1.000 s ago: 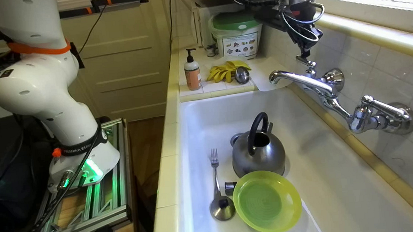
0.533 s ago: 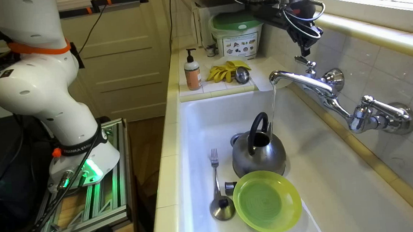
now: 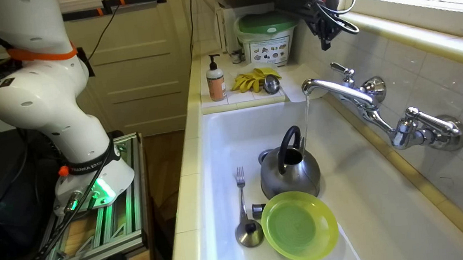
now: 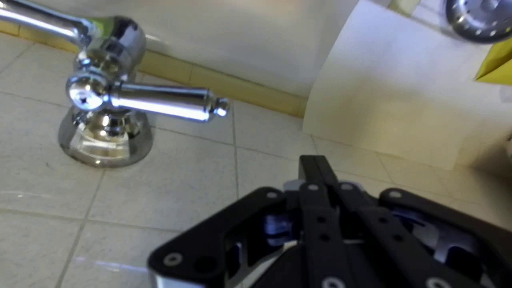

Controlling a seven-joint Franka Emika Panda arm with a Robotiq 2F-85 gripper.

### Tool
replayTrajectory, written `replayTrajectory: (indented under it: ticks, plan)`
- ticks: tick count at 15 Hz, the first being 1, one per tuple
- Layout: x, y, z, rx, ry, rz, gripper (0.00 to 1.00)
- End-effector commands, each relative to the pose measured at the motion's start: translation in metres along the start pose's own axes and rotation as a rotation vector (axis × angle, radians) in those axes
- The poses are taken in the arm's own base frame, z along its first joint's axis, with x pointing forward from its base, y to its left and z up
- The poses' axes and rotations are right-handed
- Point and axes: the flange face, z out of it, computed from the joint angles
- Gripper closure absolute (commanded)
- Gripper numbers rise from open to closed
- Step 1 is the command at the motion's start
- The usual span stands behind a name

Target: Open the tap, then close it

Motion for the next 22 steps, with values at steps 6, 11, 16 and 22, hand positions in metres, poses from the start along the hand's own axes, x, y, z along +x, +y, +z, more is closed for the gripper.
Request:
replayTrajectory:
  ticks: [6, 11, 16, 22]
  plan:
    - [-0.039, 0.016, -0.018, -0.024, -0.187, -0.047, 1.00]
    - [-0.045, 0.023, -0.016, -0.067, -0.211, -0.076, 1.00]
    - [-0.046, 0.026, -0.017, -0.098, -0.228, -0.101, 1.00]
    - [-0.053, 0.019, -0.021, -0.065, -0.249, -0.139, 1.00]
